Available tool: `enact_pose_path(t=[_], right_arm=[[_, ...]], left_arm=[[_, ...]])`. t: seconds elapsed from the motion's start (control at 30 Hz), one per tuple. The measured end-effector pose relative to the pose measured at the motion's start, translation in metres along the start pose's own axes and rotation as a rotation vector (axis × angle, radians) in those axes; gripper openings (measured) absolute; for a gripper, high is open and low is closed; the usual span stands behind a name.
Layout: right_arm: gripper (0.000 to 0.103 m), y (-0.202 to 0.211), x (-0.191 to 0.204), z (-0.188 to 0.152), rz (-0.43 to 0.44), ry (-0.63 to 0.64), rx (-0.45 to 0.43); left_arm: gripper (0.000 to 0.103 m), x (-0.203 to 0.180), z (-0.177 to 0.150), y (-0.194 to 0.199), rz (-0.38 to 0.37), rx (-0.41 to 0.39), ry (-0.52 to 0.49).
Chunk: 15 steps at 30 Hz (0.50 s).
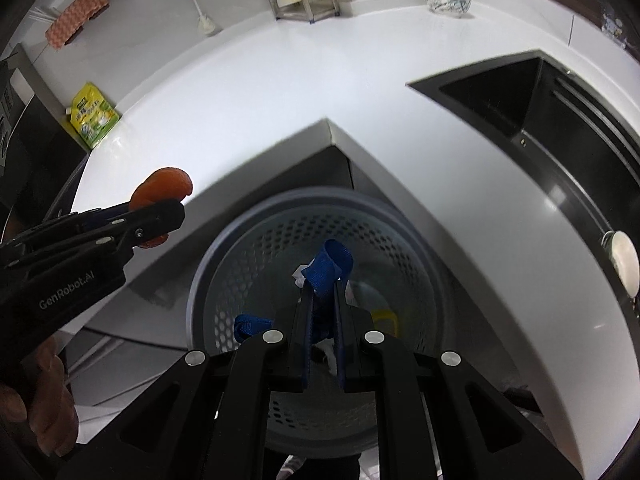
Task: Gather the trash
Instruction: 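Open both tools to drop the ball and toy into the bin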
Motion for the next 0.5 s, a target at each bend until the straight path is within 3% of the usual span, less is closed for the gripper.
enact_pose_path(t=[0.3,0.33,0.37,0.43,0.5], right_arm=[[0.015,-0.002,-0.003,-0.004,0.007,0.031,0.014],[0.019,-0.001,-0.004,-0.005,0.006,0.033,0.016],[0.031,-0.001,-0.005,-0.006,0.003,0.033,0.016],[0.044,0.002,-0.006,-0.008,-0.001,0.031,0.007],[0.048,0.006,-0.007,-0.008,-0.004,0.034,-0.003]], left_arm=[[0.032,-0.005,-0.011,0.0,0.032,0.03,0.016],[0.035,-0.005,-0.011,0.0,0.035,0.034,0.02],[0.038,-0.005,-0.013,0.001,0.037,0.037,0.027],[0.061,-0.002,-0.015,0.005,0.051,0.032,0.044],[0.064,0.002,-0.016,0.009,0.067,0.02,0.058]])
Point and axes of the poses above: each gripper's, at about its wrist camera, not at the fingertips, and y roughly against the way its jaws point, x to its left, z to its top, the point moved 5 cm from there along -y, roughly the way its jaws point, and after that the axes turned 14 degrees about z, right-handed, at the moved point
